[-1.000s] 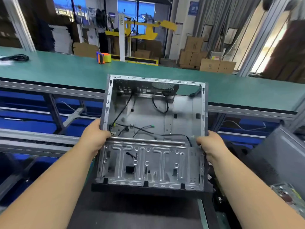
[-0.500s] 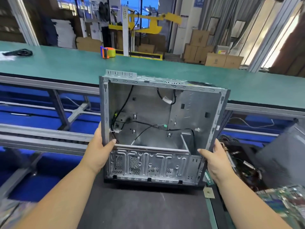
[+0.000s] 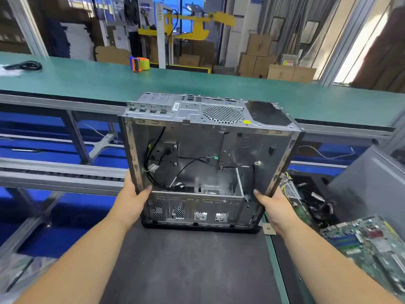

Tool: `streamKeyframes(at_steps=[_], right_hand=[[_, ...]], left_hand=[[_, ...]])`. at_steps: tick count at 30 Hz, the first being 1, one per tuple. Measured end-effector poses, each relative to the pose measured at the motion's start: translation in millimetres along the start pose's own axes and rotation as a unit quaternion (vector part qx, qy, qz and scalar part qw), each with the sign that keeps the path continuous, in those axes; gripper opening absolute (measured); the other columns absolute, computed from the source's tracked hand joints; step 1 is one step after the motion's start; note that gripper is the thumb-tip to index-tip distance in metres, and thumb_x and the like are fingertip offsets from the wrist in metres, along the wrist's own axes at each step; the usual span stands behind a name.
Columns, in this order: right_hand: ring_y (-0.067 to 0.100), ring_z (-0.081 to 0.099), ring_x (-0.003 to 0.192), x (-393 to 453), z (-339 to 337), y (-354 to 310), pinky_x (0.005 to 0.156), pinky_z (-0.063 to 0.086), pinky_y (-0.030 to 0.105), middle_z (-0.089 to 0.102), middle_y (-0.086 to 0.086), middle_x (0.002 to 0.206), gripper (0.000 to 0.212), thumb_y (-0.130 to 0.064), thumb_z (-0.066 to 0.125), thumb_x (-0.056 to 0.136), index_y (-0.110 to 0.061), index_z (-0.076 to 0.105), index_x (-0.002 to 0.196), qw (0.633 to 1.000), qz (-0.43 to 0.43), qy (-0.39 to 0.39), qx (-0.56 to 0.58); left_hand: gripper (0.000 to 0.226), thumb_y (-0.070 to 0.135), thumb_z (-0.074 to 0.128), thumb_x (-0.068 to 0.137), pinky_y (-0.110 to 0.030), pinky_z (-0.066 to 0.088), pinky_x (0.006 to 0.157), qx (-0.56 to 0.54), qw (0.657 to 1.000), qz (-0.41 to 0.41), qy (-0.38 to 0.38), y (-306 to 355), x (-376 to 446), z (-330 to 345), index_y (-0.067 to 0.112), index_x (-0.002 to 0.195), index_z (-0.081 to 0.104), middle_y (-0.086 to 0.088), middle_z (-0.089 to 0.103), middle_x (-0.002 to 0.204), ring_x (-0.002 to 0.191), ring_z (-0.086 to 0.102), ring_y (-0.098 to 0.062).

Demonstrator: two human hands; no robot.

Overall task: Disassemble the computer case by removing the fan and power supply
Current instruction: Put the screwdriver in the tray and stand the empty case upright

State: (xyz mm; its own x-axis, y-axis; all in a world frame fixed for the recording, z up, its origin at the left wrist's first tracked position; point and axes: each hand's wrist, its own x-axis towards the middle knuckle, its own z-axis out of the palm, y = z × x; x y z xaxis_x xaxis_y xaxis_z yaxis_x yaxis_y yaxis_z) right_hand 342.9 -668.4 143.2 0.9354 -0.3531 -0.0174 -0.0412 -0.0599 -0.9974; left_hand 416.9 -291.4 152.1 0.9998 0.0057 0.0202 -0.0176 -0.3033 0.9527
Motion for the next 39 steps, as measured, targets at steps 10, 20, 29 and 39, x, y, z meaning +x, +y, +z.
streamKeyframes(at_steps=[10, 20, 29, 39], right_hand=[[0.0, 0.061, 0.109, -24.1, -3.9, 19.7, 0.094, 0.044, 0.024, 0.068, -0.02, 0.115, 0.061, -0.052, 0.079, 0.067, -0.039, 0.052, 0.12, 0.992, 0.065, -0.038, -0.097], [0.016, 0.055, 0.094, -14.4, 3.9, 41.7, 0.079, 0.037, 0.027, 0.059, -0.009, 0.094, 0.028, -0.015, 0.071, 0.088, -0.029, 0.049, 0.099, 0.949, 0.048, 0.016, -0.312], [0.023, 0.059, 0.104, 26.7, 11.9, 38.2, 0.082, 0.041, 0.029, 0.066, -0.004, 0.106, 0.032, -0.021, 0.068, 0.091, -0.02, 0.052, 0.119, 0.935, 0.064, 0.009, -0.348], [0.008, 0.058, 0.095, 37.4, 6.0, 42.9, 0.078, 0.039, 0.016, 0.06, -0.021, 0.094, 0.033, -0.021, 0.071, 0.089, -0.029, 0.053, 0.116, 0.94, 0.077, 0.004, -0.332]], left_hand=[[0.05, 0.04, 0.058, 0.096, -0.031, 0.036, 0.101, 0.009, 0.998, -0.04, -0.053, -11.7, -6.0, -9.1, 0.053, 0.136, 0.031, 0.034, 0.057, 0.115, 0.115, 0.053, -0.006], [0.038, 0.049, 0.044, 0.099, -0.032, 0.035, 0.093, 0.079, 0.994, -0.067, -0.035, -37.1, 4.8, 2.4, 0.052, 0.135, 0.033, 0.017, 0.056, 0.121, 0.112, 0.05, -0.013], [0.036, 0.048, 0.044, 0.099, -0.035, 0.036, 0.092, 0.095, 0.993, -0.065, -0.022, -35.3, 45.7, 13.7, 0.054, 0.132, 0.033, 0.017, 0.056, 0.117, 0.109, 0.05, -0.013], [0.034, 0.052, 0.043, 0.098, -0.036, 0.037, 0.088, 0.095, 0.991, -0.092, -0.025, -31.8, 55.9, 17.9, 0.048, 0.13, 0.036, 0.012, 0.056, 0.114, 0.104, 0.05, -0.017]])
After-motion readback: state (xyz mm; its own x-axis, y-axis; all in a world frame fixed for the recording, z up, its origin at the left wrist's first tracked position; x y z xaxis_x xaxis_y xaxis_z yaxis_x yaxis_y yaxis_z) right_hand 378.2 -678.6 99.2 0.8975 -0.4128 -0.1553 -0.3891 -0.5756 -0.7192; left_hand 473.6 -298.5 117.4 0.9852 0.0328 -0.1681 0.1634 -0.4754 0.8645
